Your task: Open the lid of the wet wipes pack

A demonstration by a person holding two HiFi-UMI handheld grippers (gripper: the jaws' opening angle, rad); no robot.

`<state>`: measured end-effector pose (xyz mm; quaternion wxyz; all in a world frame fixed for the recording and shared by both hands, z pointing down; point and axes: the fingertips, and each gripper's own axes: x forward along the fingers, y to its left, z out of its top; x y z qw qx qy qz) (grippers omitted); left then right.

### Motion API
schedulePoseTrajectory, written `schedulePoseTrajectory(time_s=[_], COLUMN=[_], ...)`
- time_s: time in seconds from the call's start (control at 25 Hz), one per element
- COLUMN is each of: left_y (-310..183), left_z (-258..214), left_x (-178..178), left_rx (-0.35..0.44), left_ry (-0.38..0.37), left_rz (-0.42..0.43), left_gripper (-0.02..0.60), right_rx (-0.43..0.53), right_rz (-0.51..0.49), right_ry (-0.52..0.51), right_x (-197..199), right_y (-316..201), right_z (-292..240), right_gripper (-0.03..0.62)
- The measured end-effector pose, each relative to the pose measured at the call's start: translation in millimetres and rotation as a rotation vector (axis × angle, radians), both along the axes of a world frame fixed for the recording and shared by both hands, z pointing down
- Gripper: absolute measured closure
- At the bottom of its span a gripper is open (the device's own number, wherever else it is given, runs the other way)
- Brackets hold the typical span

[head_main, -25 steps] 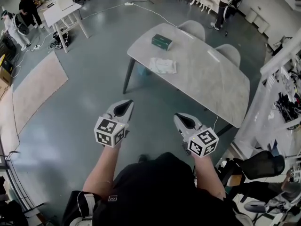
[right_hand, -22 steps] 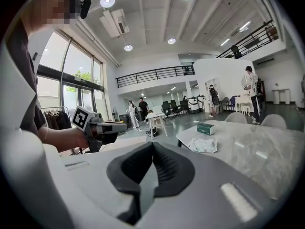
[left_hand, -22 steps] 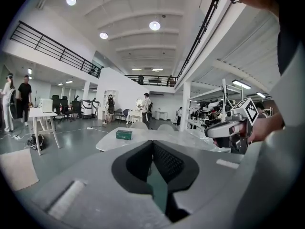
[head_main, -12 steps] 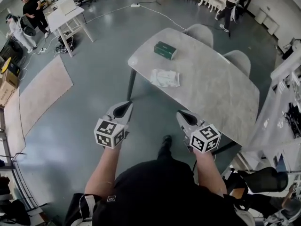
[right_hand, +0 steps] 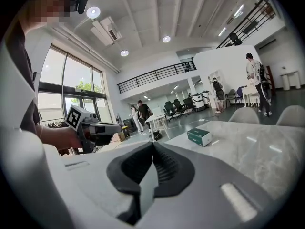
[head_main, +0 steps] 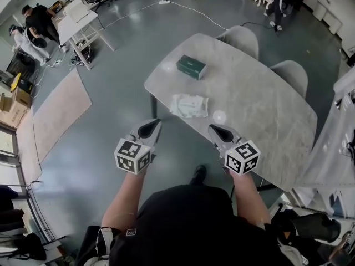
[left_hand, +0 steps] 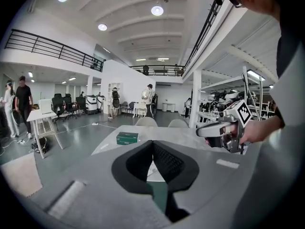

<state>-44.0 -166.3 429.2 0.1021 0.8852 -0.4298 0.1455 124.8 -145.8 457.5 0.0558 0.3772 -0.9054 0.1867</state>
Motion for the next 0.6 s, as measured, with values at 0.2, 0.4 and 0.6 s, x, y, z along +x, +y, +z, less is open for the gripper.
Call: schedulePoseTrajectory(time_s=[0.2, 0.4, 0.6], left_y=[-28.3, -44.1, -64.7], left_z=[5.5, 18.6, 42.7], left_x=[26.1, 36.5, 36.0], left_rx=[-0.009, -0.023, -0.053], left_ry=[-0.003, -0.013, -0.034], left_rz=[-0.003, -0.006, 0.017], left_gripper=[0.571, 0.571, 0.571], right_rx=[-0.044, -0.068, -0.102], right_rz=[-0.057, -0.088, -0.118], right_ry=[0.01, 0.024, 0.069], right_x=[10.6, 12.1, 0.4], right_y=[-17.0, -31.4, -50.8], right_z=[17.0, 28.0, 44.7], right_gripper=[0.592, 0.592, 0.592])
